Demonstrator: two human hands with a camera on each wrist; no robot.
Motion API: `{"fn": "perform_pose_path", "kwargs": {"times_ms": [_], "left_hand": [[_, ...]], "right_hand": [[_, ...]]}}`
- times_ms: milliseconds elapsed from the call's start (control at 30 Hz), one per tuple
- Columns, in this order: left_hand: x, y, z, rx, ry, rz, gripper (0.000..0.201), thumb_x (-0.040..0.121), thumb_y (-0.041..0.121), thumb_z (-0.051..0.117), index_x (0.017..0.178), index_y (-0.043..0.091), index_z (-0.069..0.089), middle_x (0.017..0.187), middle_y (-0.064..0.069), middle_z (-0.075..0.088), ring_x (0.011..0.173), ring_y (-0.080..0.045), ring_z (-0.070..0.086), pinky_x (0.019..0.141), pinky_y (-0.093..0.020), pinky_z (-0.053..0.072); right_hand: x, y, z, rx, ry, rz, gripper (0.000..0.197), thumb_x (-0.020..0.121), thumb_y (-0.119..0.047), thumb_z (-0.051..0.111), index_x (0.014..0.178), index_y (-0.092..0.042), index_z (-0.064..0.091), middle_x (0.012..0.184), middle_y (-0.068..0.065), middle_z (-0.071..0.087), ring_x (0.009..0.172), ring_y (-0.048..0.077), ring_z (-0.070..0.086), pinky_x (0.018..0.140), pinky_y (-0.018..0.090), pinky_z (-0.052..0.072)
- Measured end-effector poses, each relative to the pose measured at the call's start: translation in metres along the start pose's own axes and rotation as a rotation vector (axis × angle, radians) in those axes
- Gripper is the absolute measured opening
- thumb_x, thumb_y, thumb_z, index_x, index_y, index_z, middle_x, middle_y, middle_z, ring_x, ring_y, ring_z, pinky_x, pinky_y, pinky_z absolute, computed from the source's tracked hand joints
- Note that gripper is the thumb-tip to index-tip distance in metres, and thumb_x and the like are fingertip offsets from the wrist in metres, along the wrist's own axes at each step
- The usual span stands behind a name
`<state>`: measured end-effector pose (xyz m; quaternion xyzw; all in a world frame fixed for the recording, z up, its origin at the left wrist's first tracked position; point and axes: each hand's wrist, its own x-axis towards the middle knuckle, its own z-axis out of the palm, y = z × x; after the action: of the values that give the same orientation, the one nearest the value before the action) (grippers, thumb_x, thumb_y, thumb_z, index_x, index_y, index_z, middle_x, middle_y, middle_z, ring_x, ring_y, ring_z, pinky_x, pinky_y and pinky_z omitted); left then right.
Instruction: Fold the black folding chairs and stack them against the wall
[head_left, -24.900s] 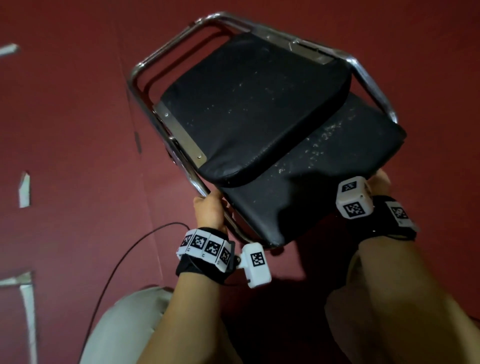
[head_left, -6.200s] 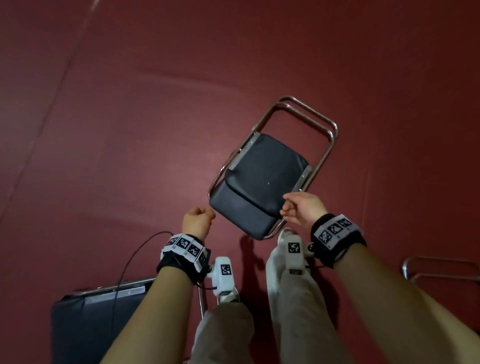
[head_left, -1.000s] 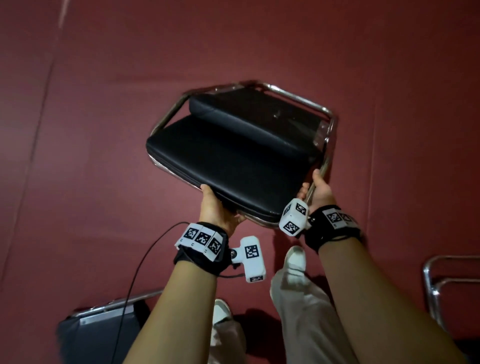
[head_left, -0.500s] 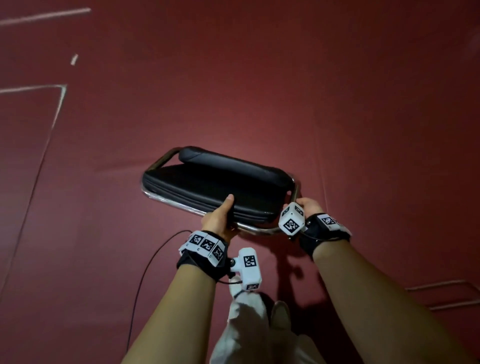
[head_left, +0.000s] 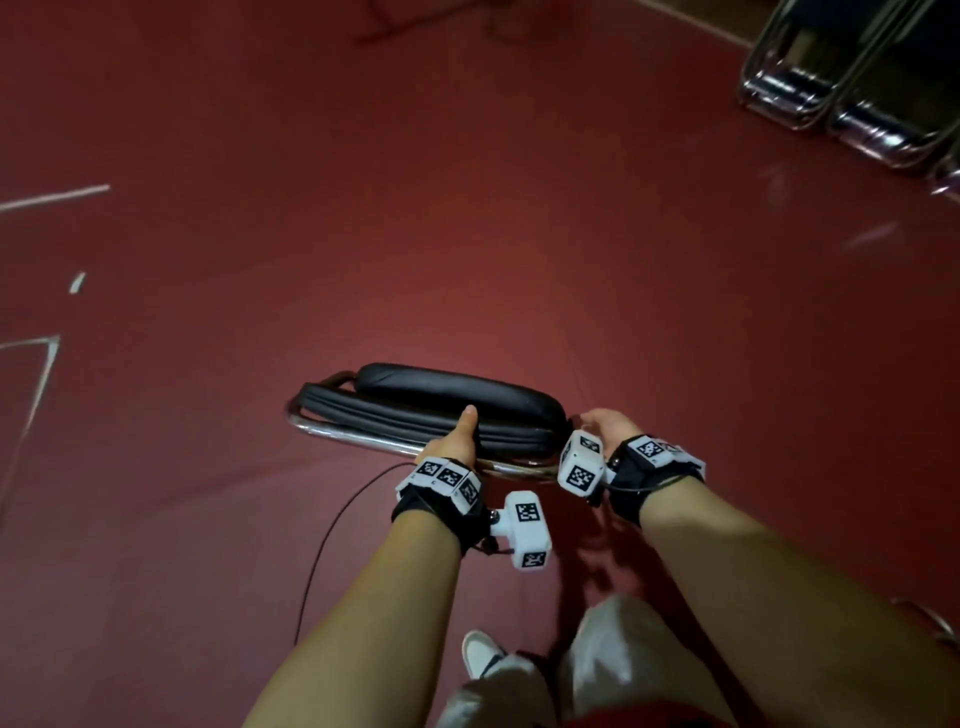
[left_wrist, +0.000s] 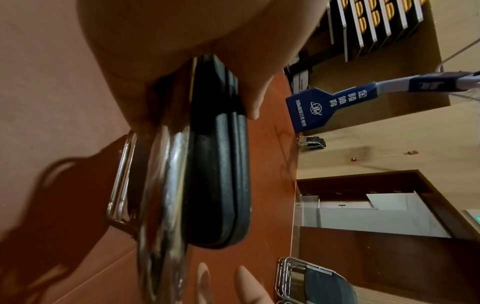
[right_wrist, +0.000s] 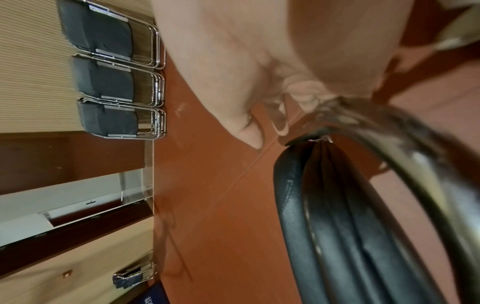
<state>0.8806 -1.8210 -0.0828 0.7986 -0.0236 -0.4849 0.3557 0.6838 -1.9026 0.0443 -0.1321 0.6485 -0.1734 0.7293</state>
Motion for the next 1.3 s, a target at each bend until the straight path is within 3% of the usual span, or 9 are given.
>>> {"fn": "perform_pose_path", "kwargs": {"times_ms": [67,133,233,367,533,800,967,1167,1300], "left_hand": [[0.022,0.018,0.001,0.055,-0.008,-0.033,0.142,0.005,0.103,0.052,0.114,0.011,0.063,0.114,-0.017,0.067,0.097,-0.040,0.069,0.088,-0.052,0.056],[0.041,0.044,0.002,0.101,0.006,-0.043,0.138,0.007,0.103,0.055,0.109,0.011,0.067,0.105,-0.015,0.070,0.092,-0.039,0.071,0.085,-0.053,0.056],[0.055,0.081,0.005,0.121,0.075,-0.087,0.120,0.012,0.100,0.064,0.098,0.015,0.071,0.093,-0.013,0.074,0.079,-0.037,0.073,0.080,-0.051,0.058],[0.074,0.129,0.002,0.029,0.145,-0.084,0.122,0.006,0.089,0.075,0.103,0.014,0.072,0.088,-0.010,0.076,0.072,-0.038,0.074,0.077,-0.052,0.058],[0.002,0.207,-0.025,-0.050,0.151,-0.048,0.079,0.067,0.057,0.084,0.117,0.001,0.060,0.092,-0.013,0.070,0.079,-0.034,0.068,0.075,-0.043,0.056],[0.057,0.239,-0.108,0.040,0.062,-0.050,0.083,0.077,0.036,0.086,0.135,-0.007,0.046,0.109,-0.023,0.064,0.085,-0.035,0.064,0.080,-0.046,0.055],[0.093,0.249,-0.184,0.178,-0.002,-0.020,0.088,0.071,0.042,0.088,0.135,-0.005,0.050,0.120,-0.022,0.066,0.096,-0.036,0.067,0.080,-0.042,0.055],[0.136,0.243,-0.286,0.307,-0.107,-0.011,0.051,0.080,0.024,0.084,0.120,-0.001,0.066,0.106,-0.016,0.073,0.091,-0.030,0.070,0.083,-0.038,0.057],[0.155,0.235,-0.330,0.387,-0.113,0.014,0.061,0.078,0.012,0.085,0.132,0.000,0.060,0.118,-0.014,0.070,0.100,-0.024,0.067,0.090,-0.031,0.052]], "right_hand": [[0.019,-0.022,-0.001,-0.022,-0.002,0.002,0.022,0.101,-0.014,0.040,0.081,-0.007,0.046,0.060,0.012,0.050,0.040,0.021,0.053,0.041,0.022,0.044],[0.040,-0.057,0.005,-0.012,0.018,-0.022,0.012,0.102,-0.015,0.041,0.102,-0.003,0.044,0.092,0.015,0.052,0.069,0.027,0.054,0.066,0.034,0.046],[0.067,-0.109,0.019,-0.109,0.042,-0.106,0.013,0.100,-0.011,0.044,0.093,-0.001,0.048,0.117,0.013,0.040,0.101,0.027,0.043,0.085,0.039,0.037],[0.090,-0.172,0.051,-0.144,-0.066,-0.181,0.022,0.098,-0.014,0.050,0.118,-0.007,0.050,0.119,0.012,0.045,0.094,0.027,0.050,0.072,0.040,0.043],[0.101,-0.207,0.106,-0.273,-0.185,-0.228,0.011,0.099,-0.015,0.050,0.107,-0.014,0.057,0.118,0.010,0.055,0.113,0.032,0.059,0.082,0.046,0.050],[0.106,-0.195,0.231,-0.715,-0.359,-0.403,0.034,0.094,-0.010,0.057,0.125,-0.024,0.054,0.095,0.000,0.060,0.082,0.019,0.056,0.067,0.031,0.046],[0.111,-0.162,0.311,-0.993,-0.358,-0.595,0.046,0.089,-0.004,0.065,0.131,-0.015,0.053,0.110,0.001,0.057,0.095,0.017,0.056,0.064,0.022,0.043],[0.112,-0.127,0.381,-1.300,-0.283,-0.742,0.069,0.079,-0.008,0.071,0.141,-0.026,0.048,0.137,0.002,0.053,0.120,0.022,0.056,0.097,0.033,0.049],[0.108,-0.105,0.423,-1.487,-0.263,-0.840,0.073,0.079,-0.011,0.073,0.145,-0.023,0.045,0.148,0.002,0.043,0.135,0.023,0.044,0.108,0.031,0.039]]}}
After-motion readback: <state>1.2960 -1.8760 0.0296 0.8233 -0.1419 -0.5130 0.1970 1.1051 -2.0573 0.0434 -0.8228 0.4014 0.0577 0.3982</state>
